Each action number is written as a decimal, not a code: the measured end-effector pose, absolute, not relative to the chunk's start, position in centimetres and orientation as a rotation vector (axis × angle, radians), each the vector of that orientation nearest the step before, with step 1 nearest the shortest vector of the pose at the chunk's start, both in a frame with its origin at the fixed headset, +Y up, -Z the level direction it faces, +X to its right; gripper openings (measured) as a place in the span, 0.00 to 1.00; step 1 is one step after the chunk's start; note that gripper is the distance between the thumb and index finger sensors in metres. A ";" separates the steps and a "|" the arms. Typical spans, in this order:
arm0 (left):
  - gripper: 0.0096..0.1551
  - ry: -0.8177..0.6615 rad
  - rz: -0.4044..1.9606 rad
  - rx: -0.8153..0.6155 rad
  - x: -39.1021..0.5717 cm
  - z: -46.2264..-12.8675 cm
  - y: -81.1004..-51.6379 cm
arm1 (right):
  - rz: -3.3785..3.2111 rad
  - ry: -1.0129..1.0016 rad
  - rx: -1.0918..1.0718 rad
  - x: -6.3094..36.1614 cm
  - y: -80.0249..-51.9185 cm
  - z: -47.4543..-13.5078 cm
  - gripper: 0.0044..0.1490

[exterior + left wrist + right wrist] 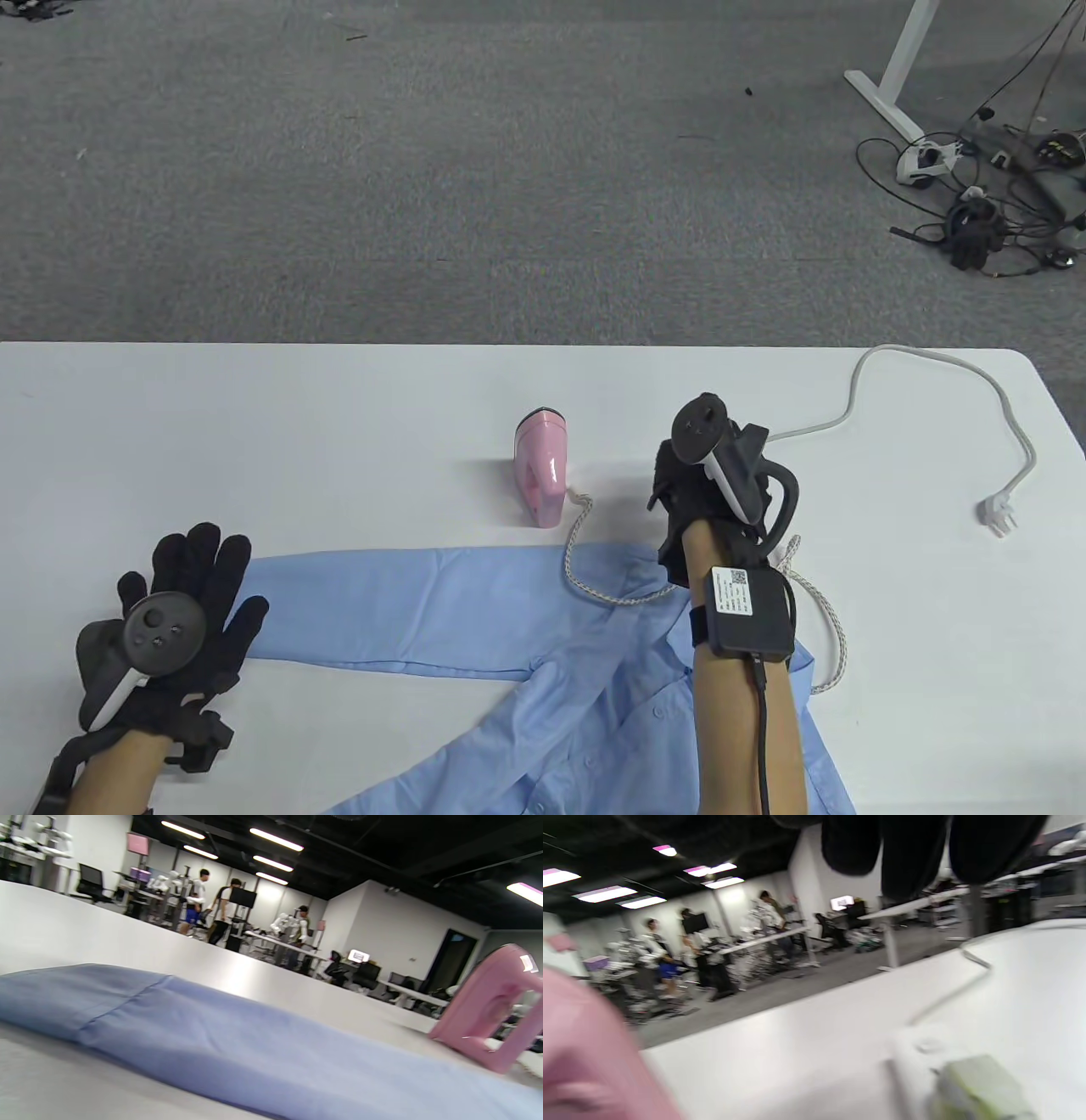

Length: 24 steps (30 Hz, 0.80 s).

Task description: Iron long-sleeve shirt with electric iron on table

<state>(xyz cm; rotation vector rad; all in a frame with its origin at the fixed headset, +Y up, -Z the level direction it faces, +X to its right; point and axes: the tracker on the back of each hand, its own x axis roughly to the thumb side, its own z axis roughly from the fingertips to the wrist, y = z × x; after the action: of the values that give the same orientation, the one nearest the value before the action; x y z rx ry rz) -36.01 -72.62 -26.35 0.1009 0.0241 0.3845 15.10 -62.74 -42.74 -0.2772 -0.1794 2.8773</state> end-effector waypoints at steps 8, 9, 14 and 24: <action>0.48 -0.065 0.357 0.110 -34.6 -25.7 -72.2 | 2.771 -0.207 0.268 7.9 -64.5 -34.3 0.49; 0.47 -0.070 0.352 0.103 -34.5 -25.7 -72.3 | 2.769 -0.184 0.307 7.2 -65.0 -33.6 0.49; 0.46 -0.100 0.326 0.082 -33.8 -25.8 -72.7 | 2.802 -0.181 0.378 4.3 -67.5 -31.5 0.54; 0.47 -0.111 0.279 0.074 -33.0 -26.0 -73.3 | 2.847 -0.021 0.337 5.1 -71.8 -30.9 0.56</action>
<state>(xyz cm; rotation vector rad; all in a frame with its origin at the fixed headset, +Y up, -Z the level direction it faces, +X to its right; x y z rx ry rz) -33.01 -73.33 -25.99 0.0743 -0.1108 0.2785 5.13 -71.75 -30.92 0.3370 -0.0214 2.8475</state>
